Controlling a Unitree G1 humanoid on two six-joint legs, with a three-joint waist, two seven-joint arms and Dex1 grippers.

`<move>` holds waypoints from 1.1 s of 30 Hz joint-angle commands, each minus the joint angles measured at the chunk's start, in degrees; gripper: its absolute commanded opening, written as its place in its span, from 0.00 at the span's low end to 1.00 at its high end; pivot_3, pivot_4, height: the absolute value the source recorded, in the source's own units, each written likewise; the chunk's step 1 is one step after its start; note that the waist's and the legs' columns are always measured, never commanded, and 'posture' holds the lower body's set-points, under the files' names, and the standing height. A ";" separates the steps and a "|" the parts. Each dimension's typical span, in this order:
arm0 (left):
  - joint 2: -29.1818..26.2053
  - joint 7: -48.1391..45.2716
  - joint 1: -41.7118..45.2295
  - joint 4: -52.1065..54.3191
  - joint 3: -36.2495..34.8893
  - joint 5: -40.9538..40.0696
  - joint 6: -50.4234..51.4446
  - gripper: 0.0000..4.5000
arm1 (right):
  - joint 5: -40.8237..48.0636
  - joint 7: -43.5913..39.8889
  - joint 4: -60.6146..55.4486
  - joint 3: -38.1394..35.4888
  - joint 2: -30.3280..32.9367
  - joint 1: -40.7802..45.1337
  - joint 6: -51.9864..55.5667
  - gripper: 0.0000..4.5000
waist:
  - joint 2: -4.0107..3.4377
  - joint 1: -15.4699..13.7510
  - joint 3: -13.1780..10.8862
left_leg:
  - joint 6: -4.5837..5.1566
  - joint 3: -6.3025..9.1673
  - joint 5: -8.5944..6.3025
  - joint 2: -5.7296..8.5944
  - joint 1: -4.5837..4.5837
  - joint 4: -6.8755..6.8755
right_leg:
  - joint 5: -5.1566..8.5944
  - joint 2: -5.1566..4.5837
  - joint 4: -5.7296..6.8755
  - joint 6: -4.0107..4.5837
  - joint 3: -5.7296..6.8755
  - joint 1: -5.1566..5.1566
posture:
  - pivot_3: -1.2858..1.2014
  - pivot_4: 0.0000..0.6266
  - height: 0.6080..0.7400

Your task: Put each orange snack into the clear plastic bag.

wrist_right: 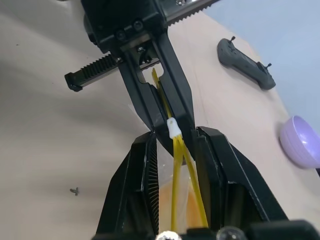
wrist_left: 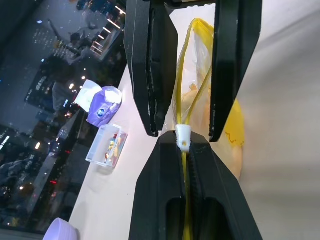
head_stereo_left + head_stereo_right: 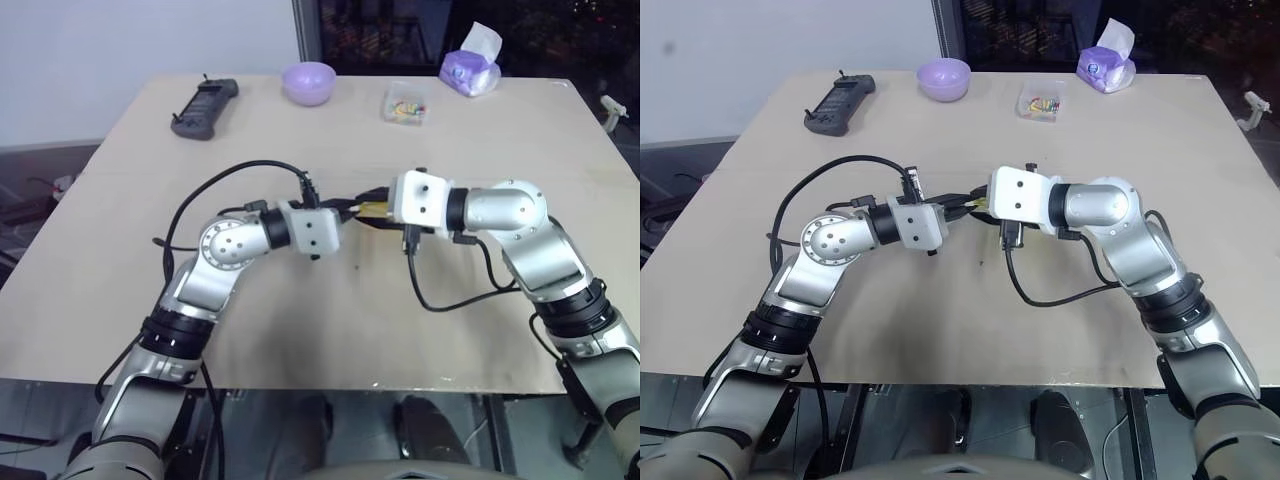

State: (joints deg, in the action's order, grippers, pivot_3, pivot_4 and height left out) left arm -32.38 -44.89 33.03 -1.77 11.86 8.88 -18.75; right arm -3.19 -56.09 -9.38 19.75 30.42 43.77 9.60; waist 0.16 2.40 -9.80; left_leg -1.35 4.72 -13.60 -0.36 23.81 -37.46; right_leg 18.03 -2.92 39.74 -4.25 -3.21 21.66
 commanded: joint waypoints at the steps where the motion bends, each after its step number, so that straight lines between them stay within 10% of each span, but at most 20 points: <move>1: 0.00 0.25 0.56 1.00 -0.12 -0.37 -0.25 0.00 | -0.29 -0.20 -1.39 -0.32 0.23 0.47 -1.48 0.27 | 0.00 0.00 0.00 | 0.00 0.00 0.00 0.00 0.00 0.00 | 0.00 0.00 0.00 0.00 0.00 0.00 | 0.52 0.24 1.00; 12: -0.04 0.17 0.40 1.16 -0.25 -0.55 -0.16 0.00 | -4.43 1.55 2.75 -0.38 0.48 0.83 -1.92 0.27 | 0.00 0.01 0.00 | 0.00 -0.01 0.00 0.00 0.00 0.00 | 0.00 0.00 0.00 0.00 0.00 0.00 | 0.52 0.24 1.00; 16: -0.02 0.16 0.32 1.28 -0.28 -0.63 -0.04 0.00 | -4.62 1.11 2.74 -0.55 0.60 0.55 -2.12 0.01 | 0.00 0.00 0.00 | 0.00 -0.01 0.00 0.00 0.00 0.00 | 0.00 0.00 0.00 0.00 0.00 0.00 | 0.52 0.24 1.00; 21: 0.05 0.31 0.44 1.11 -0.37 -0.62 0.03 0.00 | -4.56 1.26 2.58 -0.77 0.28 0.57 -1.97 0.01 | 0.00 0.00 0.00 | 0.00 -0.01 0.00 0.00 0.00 0.00 | 0.00 0.00 0.00 0.00 -0.01 0.00 | 0.52 0.24 1.00; 27: 0.12 0.89 0.57 1.09 -0.62 -0.45 -0.45 0.49 | -5.01 1.47 2.68 -0.74 0.29 0.61 -1.90 0.00 | 0.00 0.00 0.00 | 0.00 -0.01 0.00 0.00 0.00 0.00 | 0.00 0.00 0.00 0.00 0.00 0.00 | 0.52 0.24 1.00; 33: -0.43 0.41 0.10 0.97 -0.36 -0.13 -0.64 0.49 | -5.13 1.52 2.83 -0.82 0.23 0.67 -1.82 0.00 | 0.00 0.00 0.00 | 0.00 -0.01 0.00 0.00 0.00 0.00 | 0.00 0.00 0.00 0.00 0.00 0.00 | 0.52 0.24 1.00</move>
State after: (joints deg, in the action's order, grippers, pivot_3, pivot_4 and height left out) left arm -32.35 -44.77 33.02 -1.78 11.82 8.92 -18.69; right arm -8.32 -55.10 -5.54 19.78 30.63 43.78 8.45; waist 0.16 2.40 -9.80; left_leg -1.35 4.71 -13.60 -0.36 23.81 -37.46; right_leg 18.03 -2.92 39.74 -4.25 -3.21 21.67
